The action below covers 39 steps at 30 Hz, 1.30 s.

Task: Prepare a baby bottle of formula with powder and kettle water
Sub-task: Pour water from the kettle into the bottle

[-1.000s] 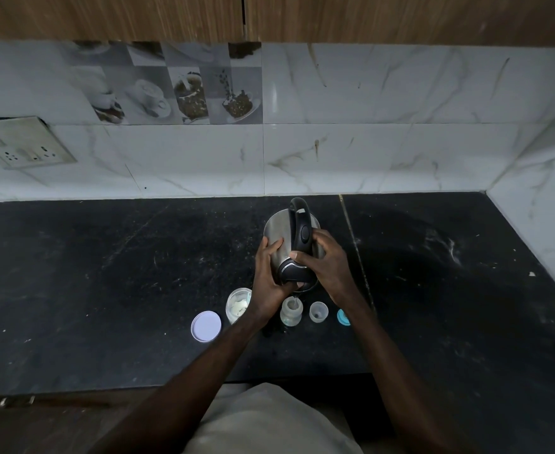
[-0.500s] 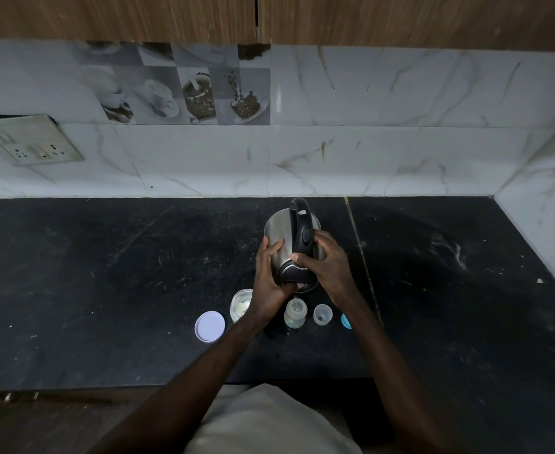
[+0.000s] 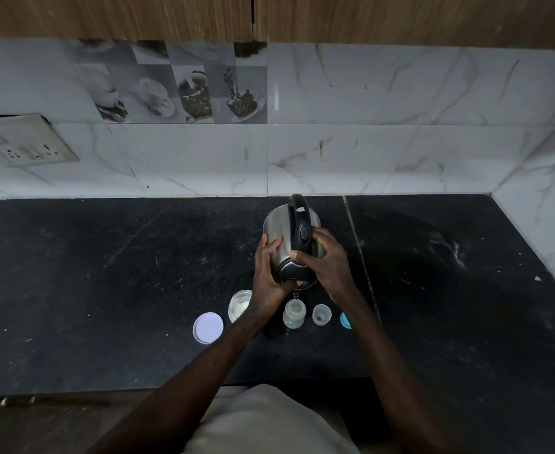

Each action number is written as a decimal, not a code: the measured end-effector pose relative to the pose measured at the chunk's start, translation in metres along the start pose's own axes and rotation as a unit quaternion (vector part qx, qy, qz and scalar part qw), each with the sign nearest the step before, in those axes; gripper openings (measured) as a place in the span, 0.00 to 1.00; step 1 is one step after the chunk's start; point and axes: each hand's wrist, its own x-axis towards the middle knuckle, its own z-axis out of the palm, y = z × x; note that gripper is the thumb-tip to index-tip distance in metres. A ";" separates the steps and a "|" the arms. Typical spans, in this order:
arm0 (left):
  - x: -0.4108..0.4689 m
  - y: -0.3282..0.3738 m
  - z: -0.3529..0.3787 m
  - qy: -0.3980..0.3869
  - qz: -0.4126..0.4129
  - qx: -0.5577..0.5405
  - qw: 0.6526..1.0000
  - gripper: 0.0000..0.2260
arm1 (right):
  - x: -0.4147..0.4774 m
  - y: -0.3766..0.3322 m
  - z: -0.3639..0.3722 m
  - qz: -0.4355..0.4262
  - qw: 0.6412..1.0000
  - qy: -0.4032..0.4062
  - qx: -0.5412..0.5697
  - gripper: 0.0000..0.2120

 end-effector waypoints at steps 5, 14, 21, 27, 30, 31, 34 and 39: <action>0.002 0.000 0.002 -0.003 0.009 0.000 1.000 0.44 | 0.002 0.002 -0.001 0.003 1.000 0.007 0.002 0.23; 0.006 0.002 0.000 -0.008 0.024 0.010 1.000 0.43 | 0.003 0.002 -0.002 0.000 1.000 0.005 0.001 0.23; 0.006 0.002 -0.001 -0.005 0.036 0.022 0.999 0.43 | 0.004 0.002 -0.001 -0.006 1.000 0.007 -0.004 0.23; 0.005 0.000 -0.001 -0.002 0.037 0.019 0.999 0.43 | 0.002 0.004 0.001 -0.008 1.000 0.013 -0.007 0.24; 0.005 0.000 -0.001 -0.003 0.037 0.020 0.999 0.43 | 0.002 0.004 0.001 -0.006 1.000 0.015 -0.007 0.24; 0.004 0.001 -0.001 -0.002 0.036 0.018 0.999 0.43 | 0.002 0.005 0.001 -0.005 1.000 0.013 -0.005 0.24; 0.004 0.001 -0.002 -0.005 0.033 0.012 0.999 0.43 | 0.001 0.005 0.001 -0.005 1.000 0.015 -0.005 0.26; 0.005 -0.001 -0.002 -0.006 0.025 0.006 1.000 0.43 | 0.000 0.006 0.001 -0.003 1.000 0.015 -0.006 0.24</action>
